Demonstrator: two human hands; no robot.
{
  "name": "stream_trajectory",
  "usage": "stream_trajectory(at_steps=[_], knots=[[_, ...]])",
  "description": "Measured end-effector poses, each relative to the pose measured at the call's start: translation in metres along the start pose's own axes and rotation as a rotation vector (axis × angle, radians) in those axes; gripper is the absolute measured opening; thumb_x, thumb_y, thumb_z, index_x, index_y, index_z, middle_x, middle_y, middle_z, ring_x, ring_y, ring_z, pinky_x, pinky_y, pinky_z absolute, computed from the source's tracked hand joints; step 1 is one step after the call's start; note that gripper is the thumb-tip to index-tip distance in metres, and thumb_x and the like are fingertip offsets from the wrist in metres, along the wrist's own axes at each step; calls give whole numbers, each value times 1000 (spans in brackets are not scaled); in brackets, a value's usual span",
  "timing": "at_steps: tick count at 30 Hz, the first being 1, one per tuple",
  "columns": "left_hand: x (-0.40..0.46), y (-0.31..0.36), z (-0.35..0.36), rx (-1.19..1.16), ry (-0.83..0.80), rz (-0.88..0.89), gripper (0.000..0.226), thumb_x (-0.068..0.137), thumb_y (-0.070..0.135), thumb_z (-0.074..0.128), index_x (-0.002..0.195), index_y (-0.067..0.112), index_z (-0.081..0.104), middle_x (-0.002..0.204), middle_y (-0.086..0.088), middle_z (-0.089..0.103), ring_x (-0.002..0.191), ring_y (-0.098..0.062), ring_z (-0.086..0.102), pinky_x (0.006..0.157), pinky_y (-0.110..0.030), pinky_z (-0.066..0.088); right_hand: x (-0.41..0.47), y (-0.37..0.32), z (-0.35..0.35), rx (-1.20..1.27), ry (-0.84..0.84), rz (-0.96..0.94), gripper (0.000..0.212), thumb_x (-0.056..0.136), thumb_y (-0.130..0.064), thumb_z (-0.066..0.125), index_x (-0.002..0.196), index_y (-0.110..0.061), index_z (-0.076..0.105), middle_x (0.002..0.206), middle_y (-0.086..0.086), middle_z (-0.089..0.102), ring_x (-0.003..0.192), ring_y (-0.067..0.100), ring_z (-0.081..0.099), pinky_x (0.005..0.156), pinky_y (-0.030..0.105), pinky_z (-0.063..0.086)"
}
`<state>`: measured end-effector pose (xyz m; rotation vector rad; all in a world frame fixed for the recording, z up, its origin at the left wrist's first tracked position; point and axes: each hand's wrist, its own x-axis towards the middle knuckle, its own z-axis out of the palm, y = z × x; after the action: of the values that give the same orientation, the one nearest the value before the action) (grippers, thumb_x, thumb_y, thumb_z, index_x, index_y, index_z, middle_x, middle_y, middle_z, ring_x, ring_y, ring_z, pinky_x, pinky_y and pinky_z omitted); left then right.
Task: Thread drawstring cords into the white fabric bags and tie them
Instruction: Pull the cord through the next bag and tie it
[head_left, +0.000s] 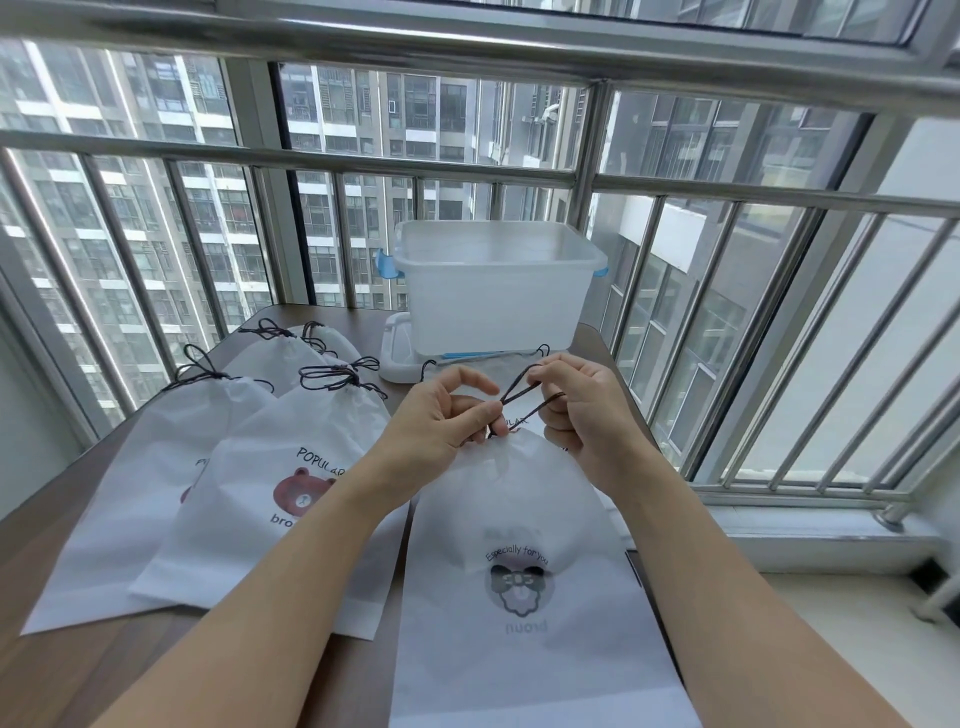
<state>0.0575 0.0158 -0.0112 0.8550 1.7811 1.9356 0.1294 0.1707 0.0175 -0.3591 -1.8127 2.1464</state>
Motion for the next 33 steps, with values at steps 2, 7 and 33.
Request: stream_trajectory(at_steps=[2,7,33], knots=[[-1,0,1,-8,-18,14,8,96,4,60,93,11,60,70,-6,67,58,-11,48,57,-15,43,-1,-1,-1,24,-11,10,14,96,-5,57,84,-11,52,69,4,13,43,9,12,34,13,33],[-1,-1,1,21,-70,57,14,95,3,59,95,9,72,71,-3,68,62,-10,52,63,-14,46,1,0,-2,39,-15,42,20,97,-8,59,79,-14,53,65,1,18,41,8,13,34,13,33],[1,2,10,1,193,-73,32,99,12,52,83,-8,72,67,-13,66,61,-17,52,54,-18,39,4,18,2,-256,-166,-264,7,94,2,65,90,6,69,71,18,67,53,11,59,55,17,45]])
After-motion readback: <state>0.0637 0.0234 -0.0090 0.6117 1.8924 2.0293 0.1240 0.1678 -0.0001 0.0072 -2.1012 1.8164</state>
